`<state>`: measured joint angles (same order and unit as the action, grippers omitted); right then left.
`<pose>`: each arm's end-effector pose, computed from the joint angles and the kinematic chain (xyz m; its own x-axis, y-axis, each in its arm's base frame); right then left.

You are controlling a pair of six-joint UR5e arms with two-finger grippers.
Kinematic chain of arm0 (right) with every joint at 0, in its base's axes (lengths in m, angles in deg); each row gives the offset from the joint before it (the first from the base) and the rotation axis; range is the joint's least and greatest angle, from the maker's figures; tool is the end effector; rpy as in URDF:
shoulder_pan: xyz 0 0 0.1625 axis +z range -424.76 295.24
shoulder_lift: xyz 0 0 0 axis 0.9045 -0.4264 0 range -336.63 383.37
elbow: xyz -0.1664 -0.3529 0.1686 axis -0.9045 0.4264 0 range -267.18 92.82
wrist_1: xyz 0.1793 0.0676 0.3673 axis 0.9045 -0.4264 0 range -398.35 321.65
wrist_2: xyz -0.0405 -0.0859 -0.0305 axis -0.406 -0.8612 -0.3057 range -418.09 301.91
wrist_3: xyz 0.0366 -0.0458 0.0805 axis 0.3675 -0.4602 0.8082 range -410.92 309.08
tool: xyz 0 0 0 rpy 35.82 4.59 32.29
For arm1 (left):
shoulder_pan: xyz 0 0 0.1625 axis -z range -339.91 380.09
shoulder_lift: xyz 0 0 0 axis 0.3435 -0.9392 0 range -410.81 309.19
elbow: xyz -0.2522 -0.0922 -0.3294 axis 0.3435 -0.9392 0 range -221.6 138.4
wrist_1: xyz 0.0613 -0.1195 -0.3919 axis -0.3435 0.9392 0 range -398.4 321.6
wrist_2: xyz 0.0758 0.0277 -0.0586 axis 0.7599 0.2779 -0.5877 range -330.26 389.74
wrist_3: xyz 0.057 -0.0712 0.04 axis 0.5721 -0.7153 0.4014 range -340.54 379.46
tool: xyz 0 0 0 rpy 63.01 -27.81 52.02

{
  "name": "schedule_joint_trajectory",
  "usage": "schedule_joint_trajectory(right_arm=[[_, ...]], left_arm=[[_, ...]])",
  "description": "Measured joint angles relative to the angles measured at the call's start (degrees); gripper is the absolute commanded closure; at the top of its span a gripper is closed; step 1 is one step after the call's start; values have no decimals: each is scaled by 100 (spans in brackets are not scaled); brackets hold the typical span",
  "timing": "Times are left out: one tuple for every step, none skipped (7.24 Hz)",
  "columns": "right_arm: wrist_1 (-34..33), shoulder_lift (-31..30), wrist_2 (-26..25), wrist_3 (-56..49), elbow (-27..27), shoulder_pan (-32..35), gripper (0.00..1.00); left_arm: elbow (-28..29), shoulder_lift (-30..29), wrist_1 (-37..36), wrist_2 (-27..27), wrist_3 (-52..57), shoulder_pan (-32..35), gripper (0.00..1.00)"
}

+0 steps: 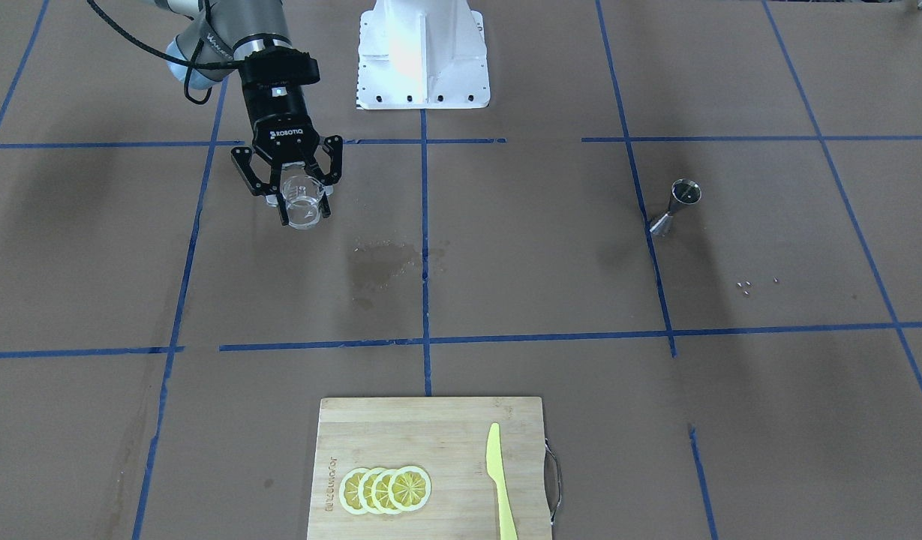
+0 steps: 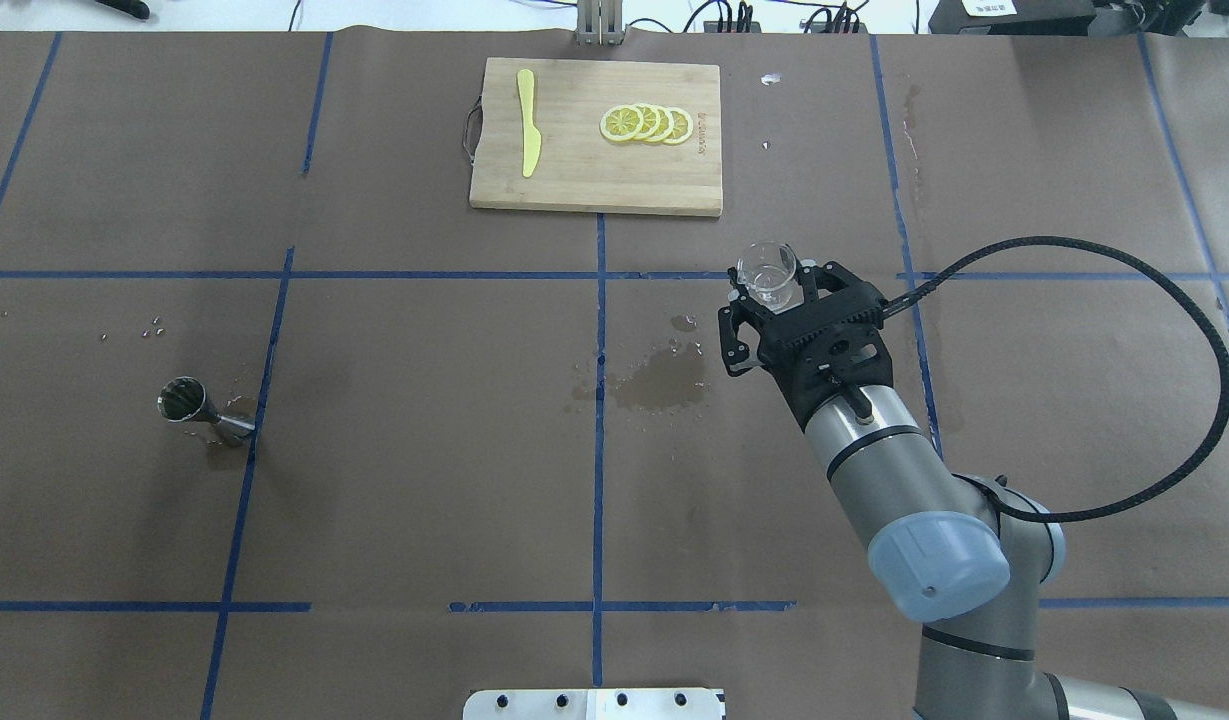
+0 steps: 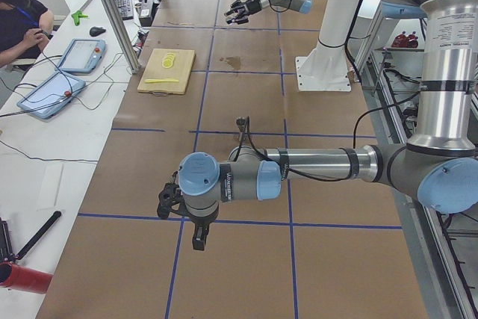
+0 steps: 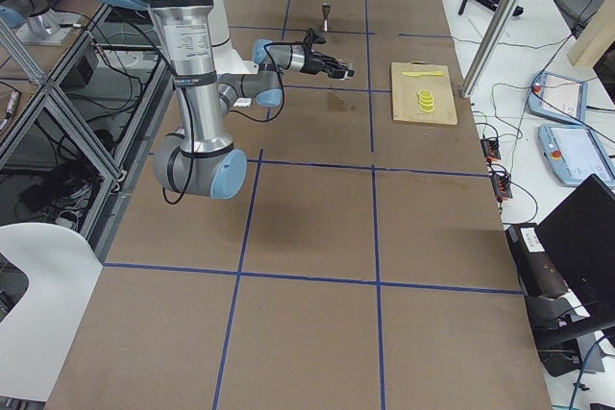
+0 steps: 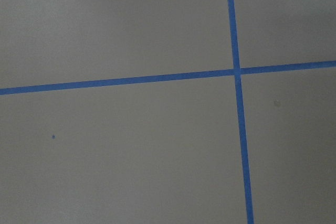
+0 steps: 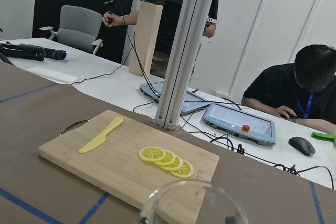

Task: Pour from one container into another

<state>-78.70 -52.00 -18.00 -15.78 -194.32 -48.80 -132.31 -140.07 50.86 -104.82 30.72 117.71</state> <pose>-0.4414 -0.3441 0.2781 0.8222 -0.3126 0.4758 -0.4032 0.2702 0.8743 -0.1272 -0.4728 0.6599 0.7172 0.0917 -0.6908 -0.0075 0.9923 0.1239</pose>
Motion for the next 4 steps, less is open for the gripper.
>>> schedule_joint_trajectory(right_arm=[[312,-282,7,-2,-11,5,100],[574,-613,2,24,-23,8,100],[702,-931,-15,252,-46,10,100],[748,-1206,-23,730,-57,12,100]], left_arm=[[-7,-8,9,-2,4,-8,0],[-17,-10,16,-5,9,-11,0],[-38,-12,21,-9,13,-14,0],[-68,-12,26,-13,15,-14,0]])
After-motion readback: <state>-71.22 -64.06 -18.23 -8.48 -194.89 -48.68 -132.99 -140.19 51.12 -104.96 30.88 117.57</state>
